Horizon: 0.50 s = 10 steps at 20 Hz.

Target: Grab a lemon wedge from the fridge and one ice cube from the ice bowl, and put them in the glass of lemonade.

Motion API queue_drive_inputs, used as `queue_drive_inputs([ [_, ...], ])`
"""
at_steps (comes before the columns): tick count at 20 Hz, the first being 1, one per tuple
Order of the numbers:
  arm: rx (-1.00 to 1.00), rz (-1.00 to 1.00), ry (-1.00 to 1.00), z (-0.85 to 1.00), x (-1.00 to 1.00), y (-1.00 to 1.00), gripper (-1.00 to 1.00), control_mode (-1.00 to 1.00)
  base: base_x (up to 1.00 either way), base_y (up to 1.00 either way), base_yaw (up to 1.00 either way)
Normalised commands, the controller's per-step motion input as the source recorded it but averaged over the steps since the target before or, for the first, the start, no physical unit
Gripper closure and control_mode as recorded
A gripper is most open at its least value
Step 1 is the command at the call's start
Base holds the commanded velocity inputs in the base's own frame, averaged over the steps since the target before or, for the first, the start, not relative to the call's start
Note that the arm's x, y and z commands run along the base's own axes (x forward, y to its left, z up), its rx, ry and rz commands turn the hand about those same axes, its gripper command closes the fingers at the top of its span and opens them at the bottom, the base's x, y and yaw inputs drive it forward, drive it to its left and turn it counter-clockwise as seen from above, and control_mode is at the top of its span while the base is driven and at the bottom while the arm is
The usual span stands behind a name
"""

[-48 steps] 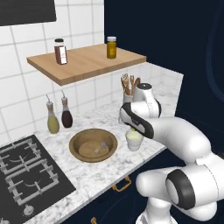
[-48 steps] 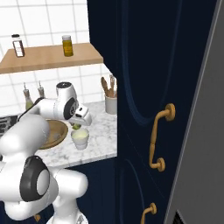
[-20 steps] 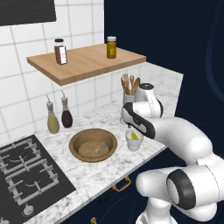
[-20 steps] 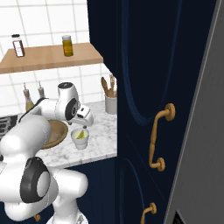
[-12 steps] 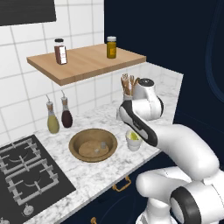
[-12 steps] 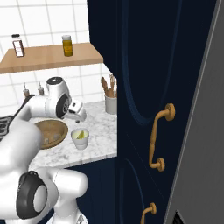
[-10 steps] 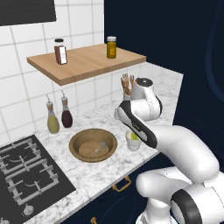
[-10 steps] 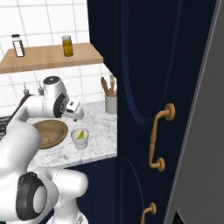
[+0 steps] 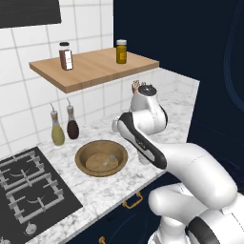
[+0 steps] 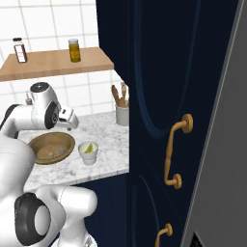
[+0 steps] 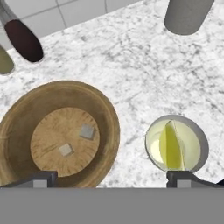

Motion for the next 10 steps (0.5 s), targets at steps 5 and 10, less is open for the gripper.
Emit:
queue_drive_inputs([
  [5, 0.00, 0.05, 0.00, 0.00, -0.03, 0.38, -1.00, -1.00, 0.00, 0.00, 0.00],
  [10, 0.00, 0.08, 0.00, 0.00, 0.00, 0.43, -1.00, -1.00, 0.00, 0.00, 0.00],
])
